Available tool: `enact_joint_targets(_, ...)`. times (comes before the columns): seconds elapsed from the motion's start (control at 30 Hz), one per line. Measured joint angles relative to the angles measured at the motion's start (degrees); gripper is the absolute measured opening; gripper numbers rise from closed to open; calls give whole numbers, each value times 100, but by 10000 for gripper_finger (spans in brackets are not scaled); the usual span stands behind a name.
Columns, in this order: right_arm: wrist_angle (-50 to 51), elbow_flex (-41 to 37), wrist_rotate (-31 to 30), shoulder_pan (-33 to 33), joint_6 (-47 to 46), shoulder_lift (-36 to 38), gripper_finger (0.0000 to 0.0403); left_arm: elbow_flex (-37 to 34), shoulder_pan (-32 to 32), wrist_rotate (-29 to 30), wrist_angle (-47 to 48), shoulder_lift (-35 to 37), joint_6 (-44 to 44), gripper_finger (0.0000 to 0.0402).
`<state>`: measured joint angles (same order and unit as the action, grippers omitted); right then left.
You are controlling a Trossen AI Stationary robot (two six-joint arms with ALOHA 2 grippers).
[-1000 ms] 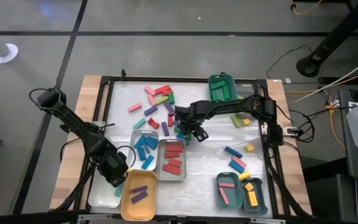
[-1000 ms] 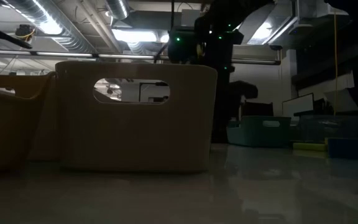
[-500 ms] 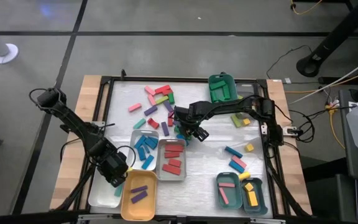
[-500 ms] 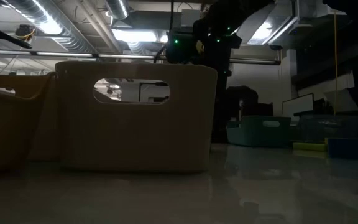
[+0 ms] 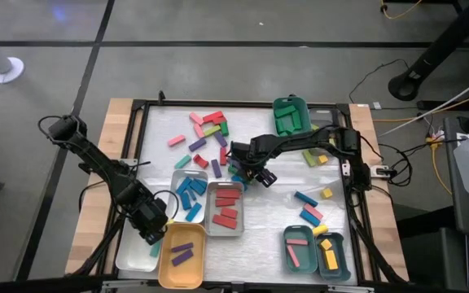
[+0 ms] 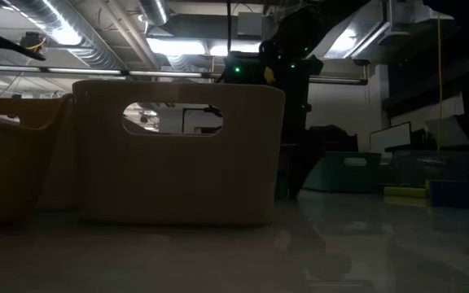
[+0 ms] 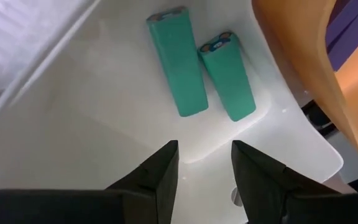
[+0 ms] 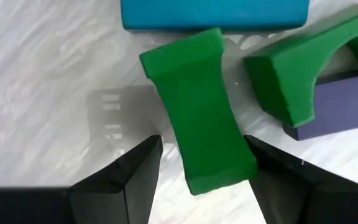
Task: Sort blocks
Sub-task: Put the green block into the top green bin
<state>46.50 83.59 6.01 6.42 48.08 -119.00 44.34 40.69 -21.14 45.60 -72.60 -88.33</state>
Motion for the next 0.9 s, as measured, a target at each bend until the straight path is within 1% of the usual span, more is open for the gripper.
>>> enact_joint_targets(0.07, -7, -3, 32, 0, -17, 0, 222, 0, 0, 63, -2, 0, 2, 136)
enact_joint_targets(0.13, -1, -7, 69, 0, -29, 0, 207, 0, -1, 120, -2, 0, 43, 136)
enact_joint_targets(0.33, 45, -7, 108, -2, -142, 7, 133, 0, 0, 110, -105, 23, 353, 136)
enact_joint_targets(0.47, 342, 138, 107, -2, -409, 14, 130, 0, -1, -93, -450, 179, 417, 136)
enact_joint_targets(0.53, 704, 236, 106, -2, -482, 43, 130, 0, 0, -80, -627, 349, 417, 136)
enact_joint_targets(0.6, 869, 378, 69, -2, -502, 106, 130, 0, 0, 71, -781, 539, 376, 136)
enact_joint_targets(0.7, 1294, 600, -151, -7, -593, 153, 137, 0, 0, 697, -910, 880, 495, 136)
enact_joint_targets(0.8, 1616, 766, -425, -7, -617, 162, 144, 0, -52, 1654, -907, 1215, 930, 136)
enact_joint_targets(0.9, 1823, 905, -675, 0, -628, 179, 137, 0, -157, 2680, -917, 1556, 1553, 136)
